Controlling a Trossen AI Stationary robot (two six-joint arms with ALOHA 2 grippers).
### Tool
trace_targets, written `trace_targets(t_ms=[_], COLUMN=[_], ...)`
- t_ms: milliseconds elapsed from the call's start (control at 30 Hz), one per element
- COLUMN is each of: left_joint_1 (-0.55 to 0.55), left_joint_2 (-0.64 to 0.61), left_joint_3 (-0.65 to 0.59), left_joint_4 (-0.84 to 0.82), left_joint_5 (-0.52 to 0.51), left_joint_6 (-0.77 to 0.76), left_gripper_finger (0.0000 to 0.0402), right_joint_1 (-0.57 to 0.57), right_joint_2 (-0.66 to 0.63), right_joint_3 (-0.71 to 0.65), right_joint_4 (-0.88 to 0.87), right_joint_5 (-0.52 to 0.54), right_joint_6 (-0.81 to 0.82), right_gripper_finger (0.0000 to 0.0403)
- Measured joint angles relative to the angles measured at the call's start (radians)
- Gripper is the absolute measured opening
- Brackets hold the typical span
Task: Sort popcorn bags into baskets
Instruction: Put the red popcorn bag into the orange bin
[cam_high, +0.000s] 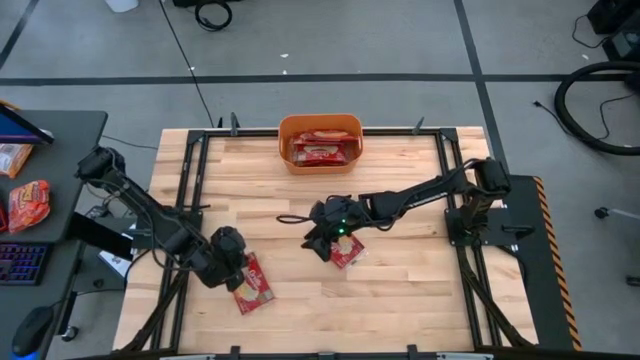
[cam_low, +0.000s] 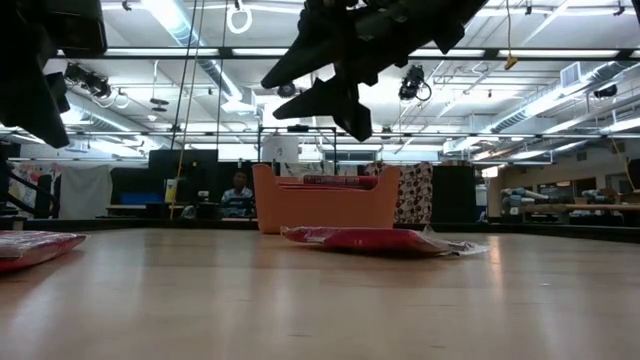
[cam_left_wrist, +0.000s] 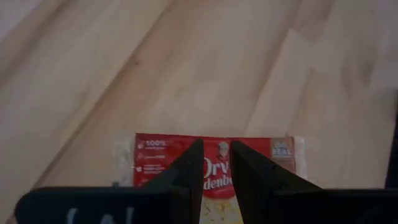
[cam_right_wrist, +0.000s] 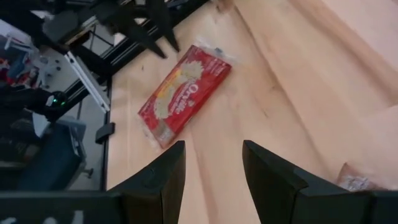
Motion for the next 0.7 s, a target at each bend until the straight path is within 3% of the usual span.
trace_targets(t_ms=[233, 467, 700], left_joint_1=[-0.005, -0.005, -0.005], left_joint_2=[-0.004, -0.006, -0.006], left_joint_3=[-0.03, -0.154, -0.162], left_joint_4=[0.021, 0.344, 0.398], left_joint_5=[-0.035, 0.059, 0.093], left_joint_6=[-0.037, -0.035, 0.123], left_gripper_finger=[0.0082, 0.0082, 0.0089], right_joint_1=[0.039, 0.079, 0.087], right_joint_2=[0.0, 0.0, 0.0], right_joint_3=[0.0, 0.0, 0.0], right_joint_4=[-0.005, -0.009, -0.038], right_joint_5=[0.003, 0.034, 0.051], right_joint_6=[0.008, -0.009, -0.001], right_gripper_finger=[0.0164, 0.0165, 0.0165])
